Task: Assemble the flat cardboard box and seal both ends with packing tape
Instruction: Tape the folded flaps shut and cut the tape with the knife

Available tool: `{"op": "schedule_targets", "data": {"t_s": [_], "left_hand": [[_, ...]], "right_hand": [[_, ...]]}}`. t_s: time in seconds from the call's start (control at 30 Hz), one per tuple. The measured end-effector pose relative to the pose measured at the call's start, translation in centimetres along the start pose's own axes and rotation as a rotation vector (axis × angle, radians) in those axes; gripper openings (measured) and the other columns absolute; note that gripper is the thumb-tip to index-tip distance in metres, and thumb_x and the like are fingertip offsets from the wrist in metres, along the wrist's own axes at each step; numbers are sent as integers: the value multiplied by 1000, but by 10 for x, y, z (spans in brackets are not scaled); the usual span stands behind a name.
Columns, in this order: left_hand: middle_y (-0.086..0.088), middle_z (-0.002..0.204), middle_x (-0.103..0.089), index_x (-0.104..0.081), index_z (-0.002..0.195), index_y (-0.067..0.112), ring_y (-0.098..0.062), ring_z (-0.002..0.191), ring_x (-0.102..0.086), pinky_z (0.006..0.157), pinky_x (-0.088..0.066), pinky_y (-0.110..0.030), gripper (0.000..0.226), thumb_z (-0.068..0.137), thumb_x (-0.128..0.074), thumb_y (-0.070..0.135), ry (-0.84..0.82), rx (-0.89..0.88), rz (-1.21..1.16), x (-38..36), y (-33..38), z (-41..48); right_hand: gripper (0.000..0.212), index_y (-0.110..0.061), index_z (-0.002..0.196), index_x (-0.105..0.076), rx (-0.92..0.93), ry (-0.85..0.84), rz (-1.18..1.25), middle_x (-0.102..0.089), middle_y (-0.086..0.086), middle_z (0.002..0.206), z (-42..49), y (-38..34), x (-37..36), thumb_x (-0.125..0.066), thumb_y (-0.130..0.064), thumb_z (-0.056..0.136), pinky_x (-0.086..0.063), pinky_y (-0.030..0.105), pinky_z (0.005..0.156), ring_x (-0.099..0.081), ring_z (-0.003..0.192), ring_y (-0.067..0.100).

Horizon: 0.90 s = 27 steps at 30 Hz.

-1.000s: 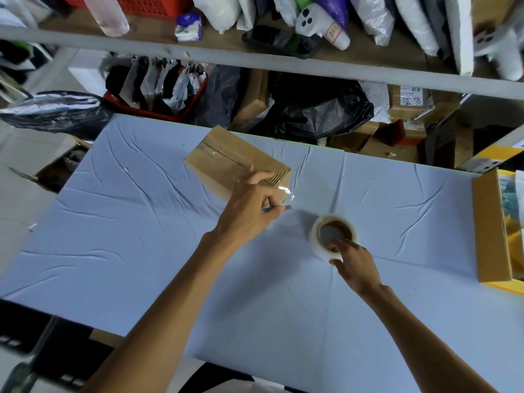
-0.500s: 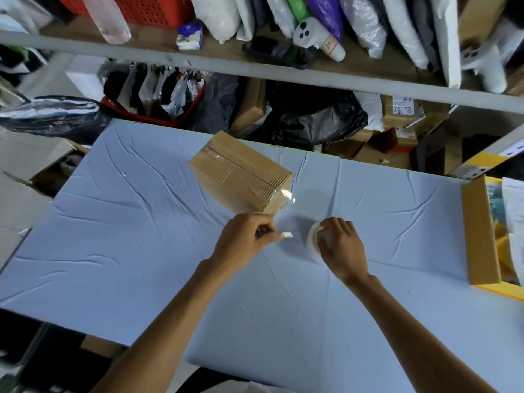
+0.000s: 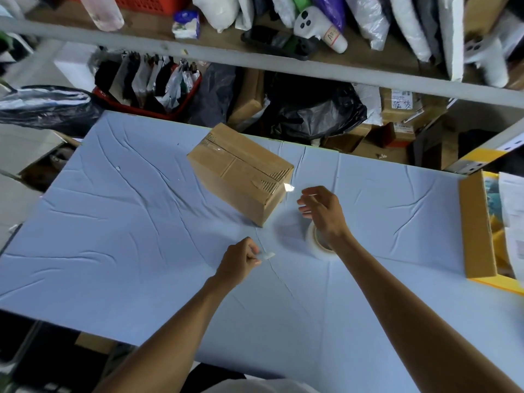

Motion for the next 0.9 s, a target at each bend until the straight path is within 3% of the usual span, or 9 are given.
{"op": "schedule_targets", "data": {"t_s": [0.1,0.3,0.43,0.53,0.63,0.7,0.77,0.83,0.9], "left_hand": [[5,68,-62,-59,73,15,-13,66,-61,67,-48,-27,17,74,-73,6,38,-34,-5,-1,-1,2],[-5,88,-58,-62,82,12,-20,82,-59,72,-48,-30,12,79,-74,14,97,-45,151,3,-5,7],[-2,93,-61,-61,88,14,-16,90,-56,75,-51,-32,16,86,-65,30,169,-287,255,30,48,-7],[0,87,-61,-63,83,13,-14,85,-54,67,-48,-25,17,88,-59,29,426,-591,193,85,123,-37],[-5,100,-59,-63,95,13,-19,96,-50,77,-42,-24,21,84,-58,30,676,-632,149,139,169,-32],[-6,122,-55,-60,116,18,-21,116,-46,97,-40,-32,41,82,-55,39,596,-550,203,144,176,0],[-6,144,-41,-50,133,25,-29,137,-29,113,-24,-45,57,81,-50,50,413,-460,310,126,168,33],[-4,154,-27,-43,139,32,-36,143,-14,116,-11,-55,63,80,-51,52,287,-391,363,107,155,50],[-3,155,-25,-43,139,34,-39,142,-13,113,-12,-60,63,80,-60,46,289,-399,403,102,150,54]], "right_hand": [[24,-7,112,-57,-1,-6,50,-68,7,95,0,-7,-8,-54,-24,96,-56,33,79,-67,88,25],[32,-6,115,-55,-28,-3,65,-69,7,92,2,-11,-16,-62,-25,91,-58,35,79,-70,83,23],[31,-3,114,-57,-26,5,102,-69,11,88,3,-17,-16,-66,-19,89,-59,34,74,-70,78,25],[27,0,110,-59,-16,13,155,-69,12,83,2,-24,-18,-67,-13,88,-58,29,69,-69,72,22],[21,1,106,-62,-26,-2,233,-68,14,79,0,-29,-22,-66,-6,86,-57,29,68,-67,69,22],[19,2,103,-63,-30,24,261,-67,14,73,-1,-29,-23,-65,-1,85,-57,25,63,-65,64,20],[17,5,101,-63,-44,57,267,-65,15,71,-1,-27,-23,-64,4,84,-56,21,58,-63,61,19],[14,6,97,-64,-73,76,278,-65,15,71,-1,-24,-22,-60,7,84,-55,21,57,-63,61,20],[13,5,96,-64,-118,98,324,-64,14,71,0,-18,-20,-54,5,87,-55,23,59,-62,62,20]]}}
Point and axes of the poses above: each hand's wrist, its own z-axis towards the middle knuckle, its own x-axis out of the back of the hand, y = z × x, the point moved 10 cm from there along z, towards the middle knuckle
